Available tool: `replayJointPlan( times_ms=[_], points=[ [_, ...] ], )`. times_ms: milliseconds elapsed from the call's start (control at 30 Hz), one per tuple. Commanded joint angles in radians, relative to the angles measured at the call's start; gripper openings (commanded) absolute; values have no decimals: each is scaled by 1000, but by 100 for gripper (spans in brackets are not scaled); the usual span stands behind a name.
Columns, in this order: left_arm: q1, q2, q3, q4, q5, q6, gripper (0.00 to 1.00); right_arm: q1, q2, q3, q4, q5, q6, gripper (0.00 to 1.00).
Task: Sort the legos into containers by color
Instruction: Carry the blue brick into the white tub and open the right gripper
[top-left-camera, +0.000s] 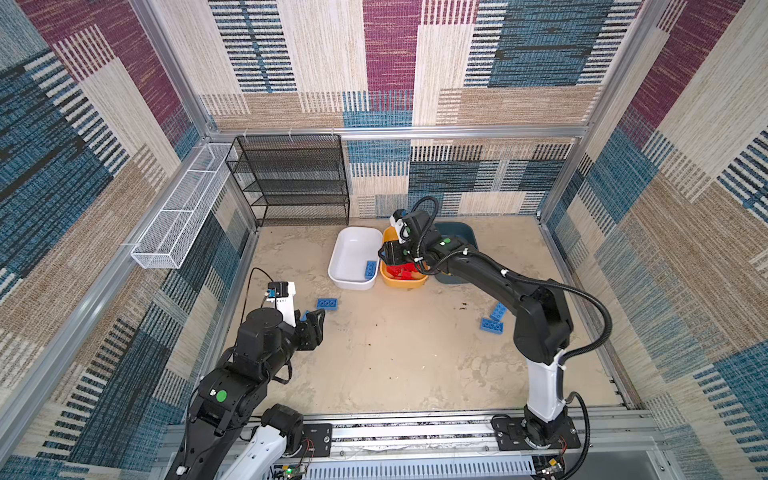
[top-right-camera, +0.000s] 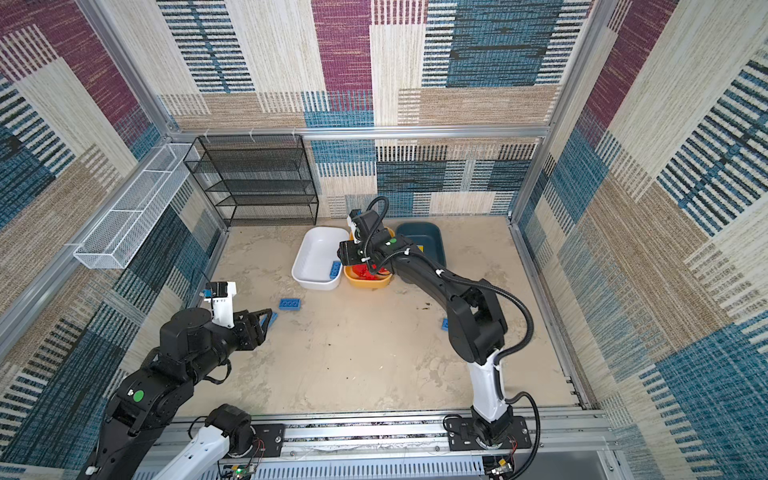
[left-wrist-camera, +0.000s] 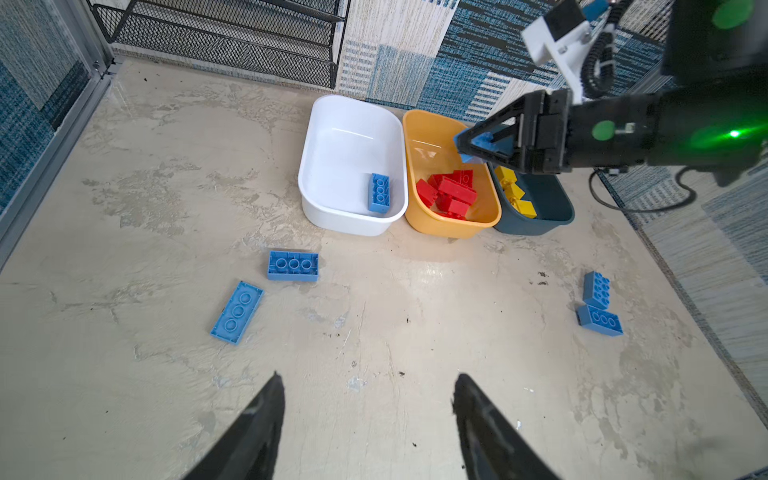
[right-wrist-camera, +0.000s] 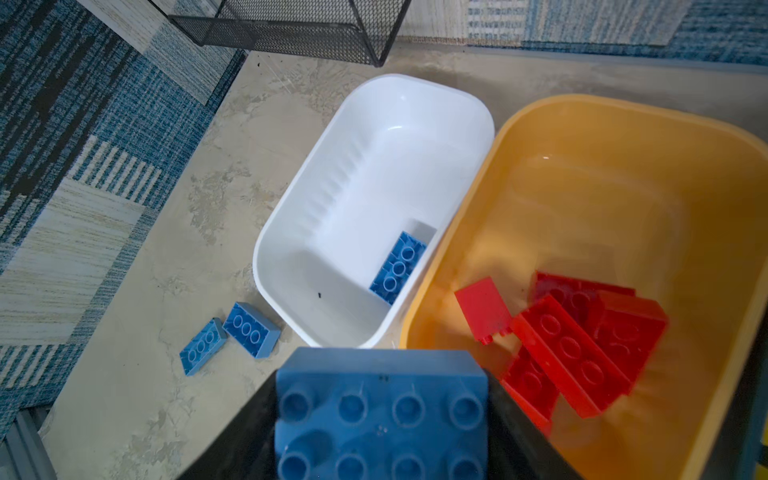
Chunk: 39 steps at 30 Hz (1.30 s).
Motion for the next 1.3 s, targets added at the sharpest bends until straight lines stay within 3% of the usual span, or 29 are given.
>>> replayJointPlan(
  times_ms=[0, 300, 400, 567, 833, 1000, 1100, 1267],
  points=[
    [4, 10, 1, 2, 36, -1, 65, 13, 104, 144, -68, 0, -33, 56],
    [11, 20, 6, 0, 64, 5, 65, 30, 515, 744, -278, -22, -38, 56],
    [10, 22, 6, -1, 59, 6, 65, 30, 573, 812, -278, -30, -35, 56],
    [7, 30, 8, -4, 58, 6, 65, 29, 536, 691, -172, -27, -36, 66],
    [13, 66, 6, -6, 58, 4, 70, 30, 522, 697, -175, -32, -59, 86],
    [41, 106, 4, -9, 54, 3, 73, 30, 445, 644, -153, -32, -73, 89],
    [57, 141, 7, -12, 33, 2, 73, 29, 326, 514, -93, -26, -76, 90],
    [62, 199, 13, -15, 16, 5, 82, 30, 23, 115, 119, -38, -83, 95]
  ],
)
